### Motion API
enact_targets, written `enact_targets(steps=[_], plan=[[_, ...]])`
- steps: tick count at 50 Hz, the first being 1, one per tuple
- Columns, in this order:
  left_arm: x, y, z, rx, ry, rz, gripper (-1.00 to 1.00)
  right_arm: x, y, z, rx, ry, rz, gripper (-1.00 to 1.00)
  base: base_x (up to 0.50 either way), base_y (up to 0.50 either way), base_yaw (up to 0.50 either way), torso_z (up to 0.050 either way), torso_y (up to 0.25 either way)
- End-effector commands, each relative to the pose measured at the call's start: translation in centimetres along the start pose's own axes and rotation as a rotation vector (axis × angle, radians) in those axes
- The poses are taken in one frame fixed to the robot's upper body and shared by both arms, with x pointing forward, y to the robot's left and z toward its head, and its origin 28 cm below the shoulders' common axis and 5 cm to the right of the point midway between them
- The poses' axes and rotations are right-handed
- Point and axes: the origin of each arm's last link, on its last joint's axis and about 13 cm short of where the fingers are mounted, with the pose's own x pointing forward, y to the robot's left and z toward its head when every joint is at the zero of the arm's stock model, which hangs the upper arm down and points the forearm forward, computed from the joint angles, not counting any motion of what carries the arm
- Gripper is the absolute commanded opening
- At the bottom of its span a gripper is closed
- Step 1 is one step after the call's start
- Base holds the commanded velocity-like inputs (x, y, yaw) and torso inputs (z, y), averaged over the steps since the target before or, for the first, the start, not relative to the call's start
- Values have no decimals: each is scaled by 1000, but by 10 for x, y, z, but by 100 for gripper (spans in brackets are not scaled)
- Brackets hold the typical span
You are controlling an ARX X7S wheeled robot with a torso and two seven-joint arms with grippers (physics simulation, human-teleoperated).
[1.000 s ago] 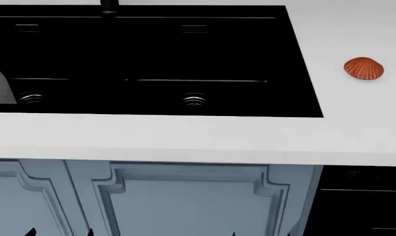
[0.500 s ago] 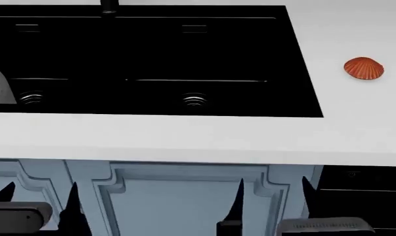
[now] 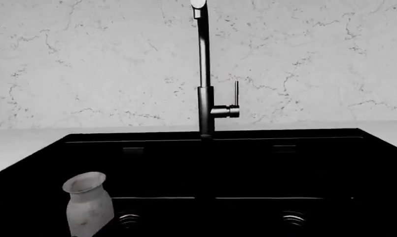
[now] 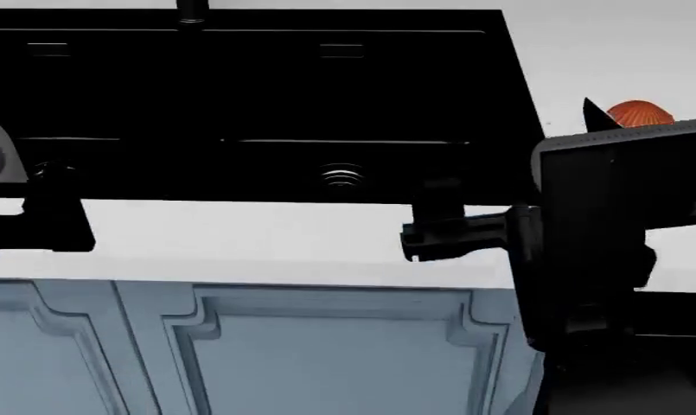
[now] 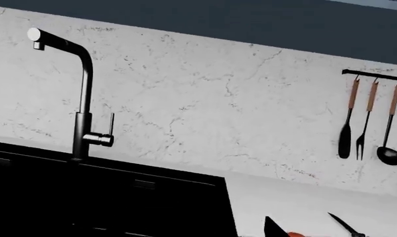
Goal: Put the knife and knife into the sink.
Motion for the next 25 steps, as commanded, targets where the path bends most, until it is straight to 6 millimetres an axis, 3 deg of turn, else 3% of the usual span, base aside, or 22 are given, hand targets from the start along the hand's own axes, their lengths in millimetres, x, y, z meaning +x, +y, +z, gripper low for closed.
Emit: enact_targets(steps=[1, 16, 20, 25], plan=[[12, 23, 34, 55, 2, 34, 100, 22, -30, 43, -62, 12, -90, 100, 0, 0, 0, 0, 0], [17, 32, 50, 42, -26, 47, 100, 18, -53, 65, -51, 7, -162, 100, 0, 0, 0, 0, 0], [17, 32, 49, 39, -26, 43, 100, 16, -52, 66, -39, -6, -150, 100, 46, -388, 0, 0, 0], [17, 32, 49, 37, -28, 39, 100, 14, -53, 70, -29, -45, -128, 100, 445, -259, 0, 0, 0]])
